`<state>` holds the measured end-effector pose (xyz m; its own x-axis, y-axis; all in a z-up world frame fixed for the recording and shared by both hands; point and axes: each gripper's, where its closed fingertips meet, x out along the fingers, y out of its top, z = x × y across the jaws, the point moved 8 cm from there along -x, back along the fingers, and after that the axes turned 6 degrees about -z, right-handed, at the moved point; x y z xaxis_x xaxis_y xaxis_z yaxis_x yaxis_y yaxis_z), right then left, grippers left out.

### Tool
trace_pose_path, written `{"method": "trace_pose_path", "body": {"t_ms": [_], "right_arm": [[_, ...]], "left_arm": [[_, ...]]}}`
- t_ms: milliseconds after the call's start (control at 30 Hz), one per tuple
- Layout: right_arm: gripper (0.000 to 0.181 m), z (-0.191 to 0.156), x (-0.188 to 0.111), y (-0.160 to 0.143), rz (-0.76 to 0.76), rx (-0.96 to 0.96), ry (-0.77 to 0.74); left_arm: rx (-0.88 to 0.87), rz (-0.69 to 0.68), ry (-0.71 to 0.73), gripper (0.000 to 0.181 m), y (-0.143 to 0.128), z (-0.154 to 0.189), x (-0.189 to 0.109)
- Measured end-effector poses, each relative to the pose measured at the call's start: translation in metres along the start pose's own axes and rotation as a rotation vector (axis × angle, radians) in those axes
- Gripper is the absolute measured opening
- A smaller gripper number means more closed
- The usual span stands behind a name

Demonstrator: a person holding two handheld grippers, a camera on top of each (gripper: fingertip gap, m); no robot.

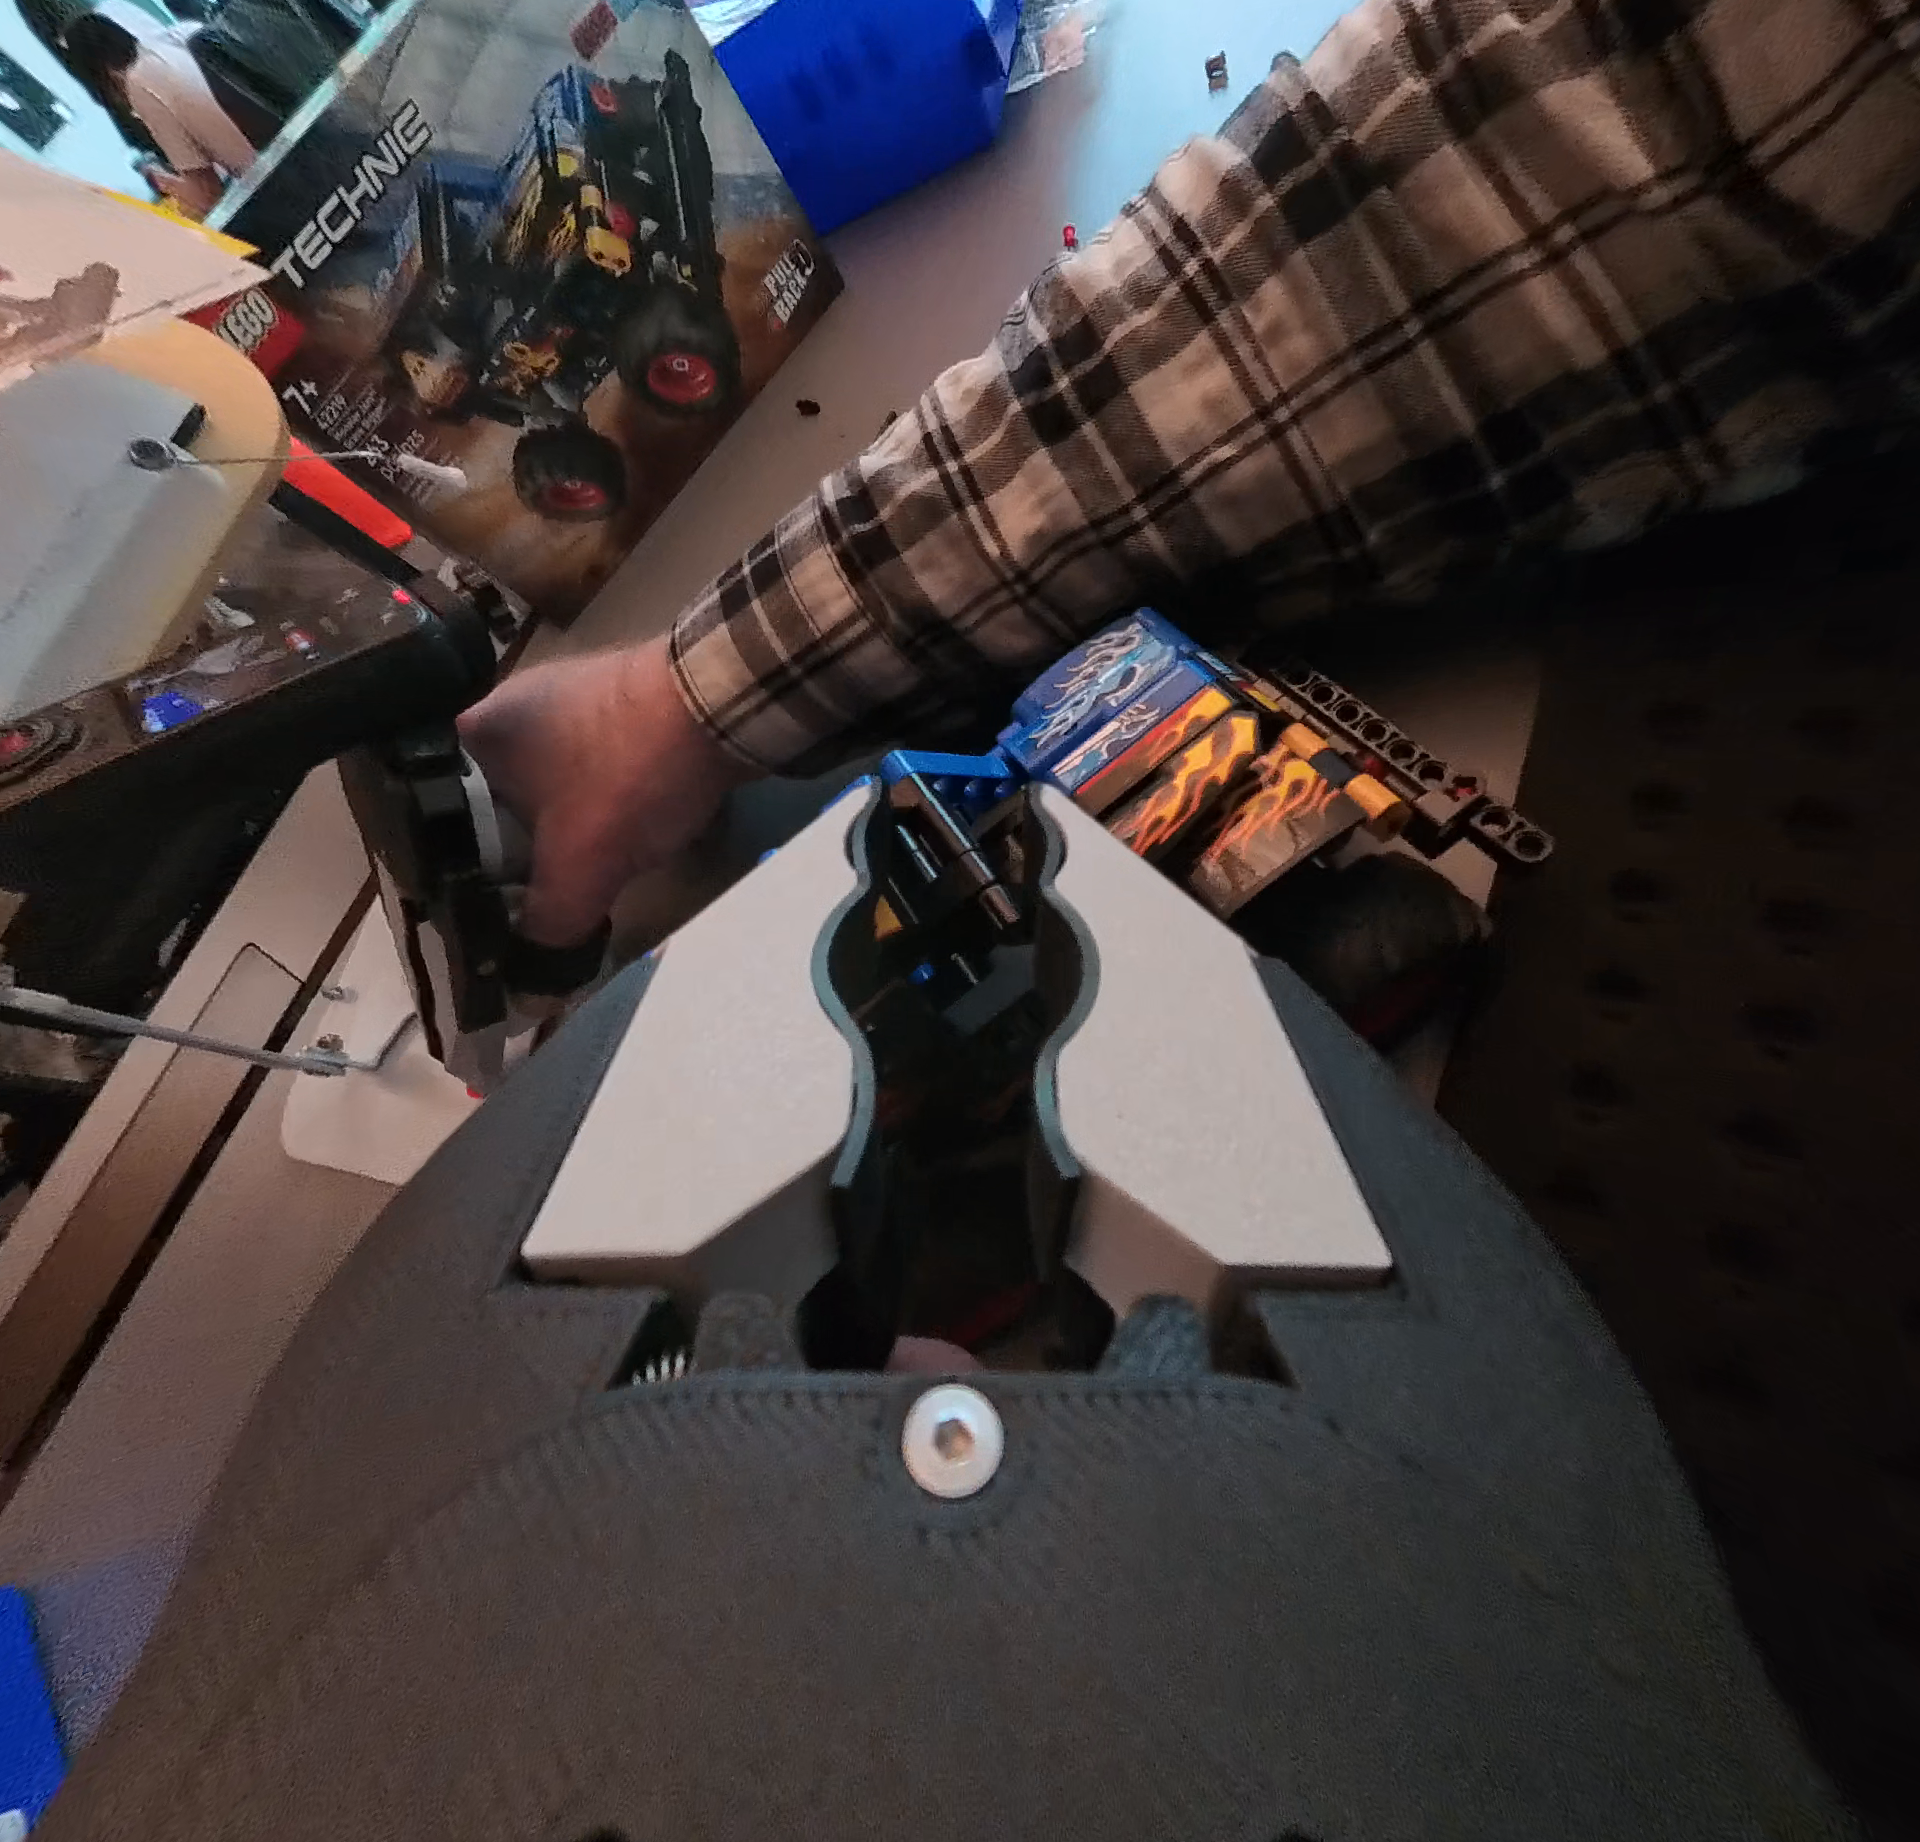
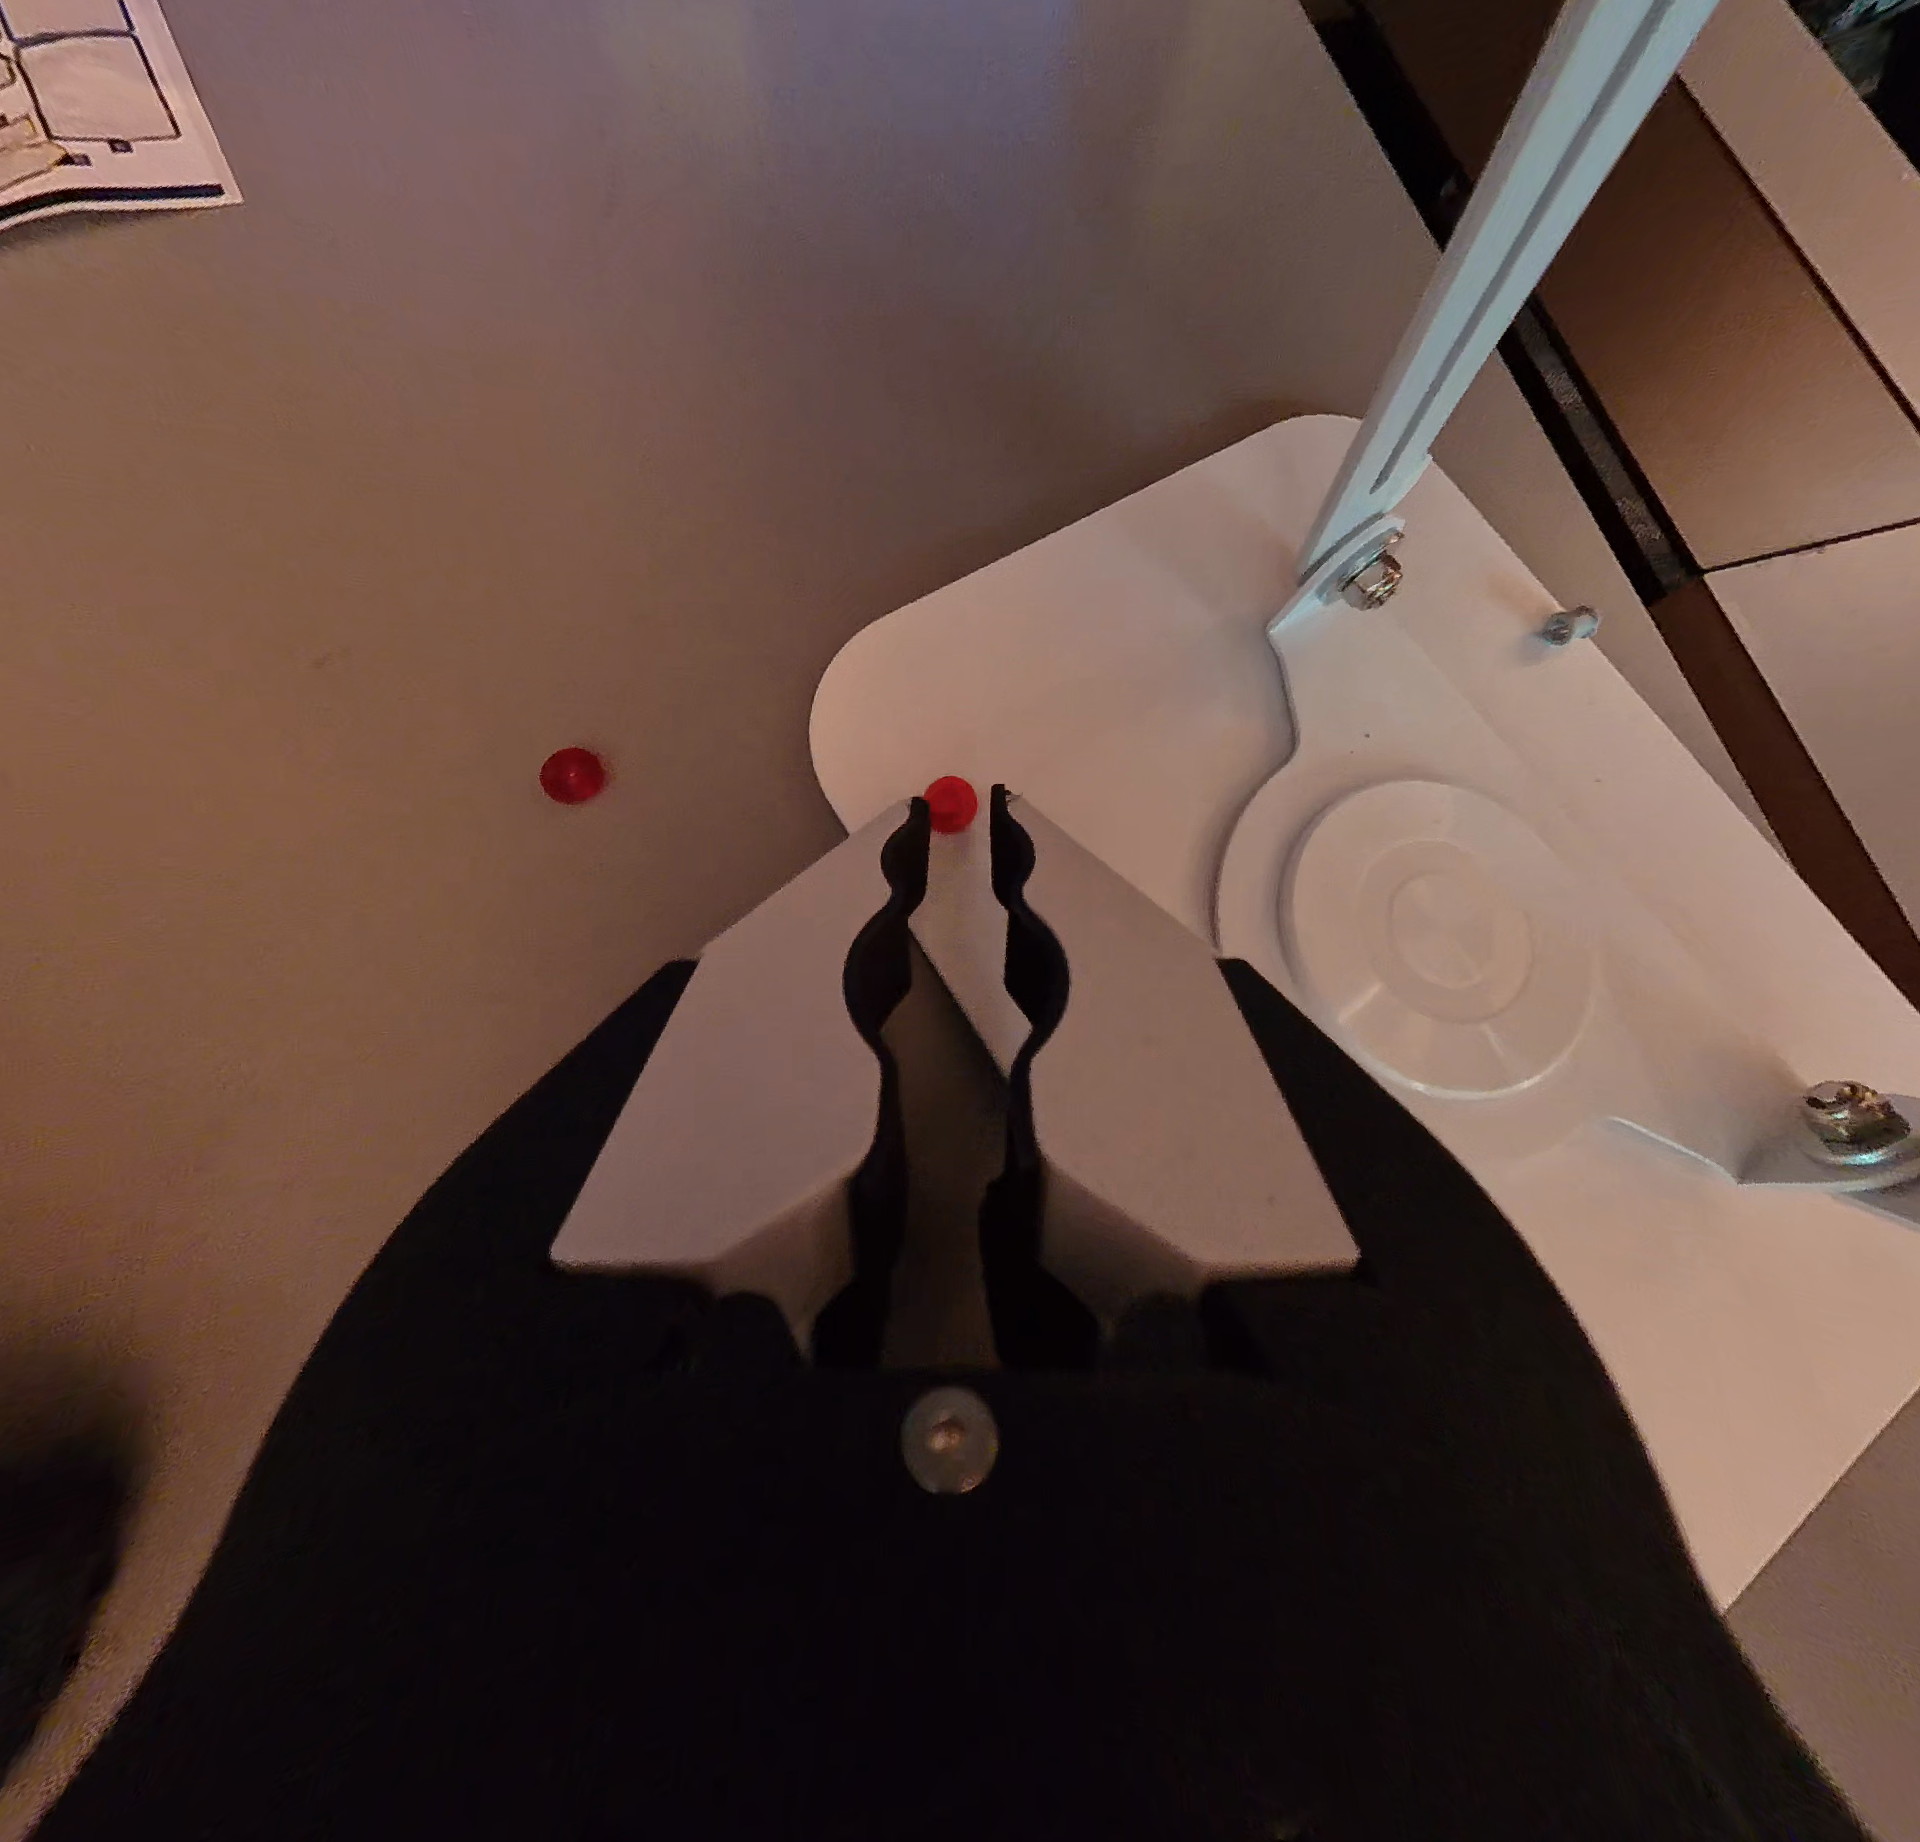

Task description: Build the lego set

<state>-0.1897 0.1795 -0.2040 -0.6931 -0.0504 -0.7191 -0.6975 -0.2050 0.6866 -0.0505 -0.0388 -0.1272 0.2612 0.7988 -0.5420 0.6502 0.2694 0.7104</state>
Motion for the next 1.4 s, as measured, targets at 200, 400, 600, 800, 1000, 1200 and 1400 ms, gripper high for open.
{"method": "trace_pose_path", "body": {"t_ms": [200, 400, 600, 800, 1000, 1200, 1400], "right_arm": [[0.011, 0.003, 0.004, 0.007, 0.021, 0.011, 0.014], [0.000, 0.005, 0.008, 0.006, -0.018, 0.032, 0.058], [0.000, 0.008, 0.002, 0.004, 0.016, 0.089, 0.099], [0.016, 0.021, -0.005, -0.001, 0.045, 0.171, 0.099], [0.008, 0.017, 0.002, 0.001, 0.002, 0.115, 0.090], [0.011, 0.015, 0.002, 0.001, 0.005, 0.099, 0.102], [0.019, 0.014, 0.000, 0.001, 0.018, 0.096, 0.108]], "left_arm": [[-0.034, 0.012, -0.012, 0.019, -0.003, -0.003, -0.004], [-0.045, 0.017, -0.010, 0.020, -0.006, -0.006, -0.004], [-0.053, 0.009, 0.012, 0.020, -0.010, -0.009, -0.007], [-0.065, 0.009, 0.015, 0.019, -0.013, -0.014, -0.007], [-0.074, 0.015, 0.015, 0.019, -0.014, -0.015, -0.008], [-0.079, 0.013, 0.027, 0.020, -0.018, -0.018, -0.008], [-0.083, 0.018, 0.028, 0.020, -0.018, -0.018, -0.008]]}}
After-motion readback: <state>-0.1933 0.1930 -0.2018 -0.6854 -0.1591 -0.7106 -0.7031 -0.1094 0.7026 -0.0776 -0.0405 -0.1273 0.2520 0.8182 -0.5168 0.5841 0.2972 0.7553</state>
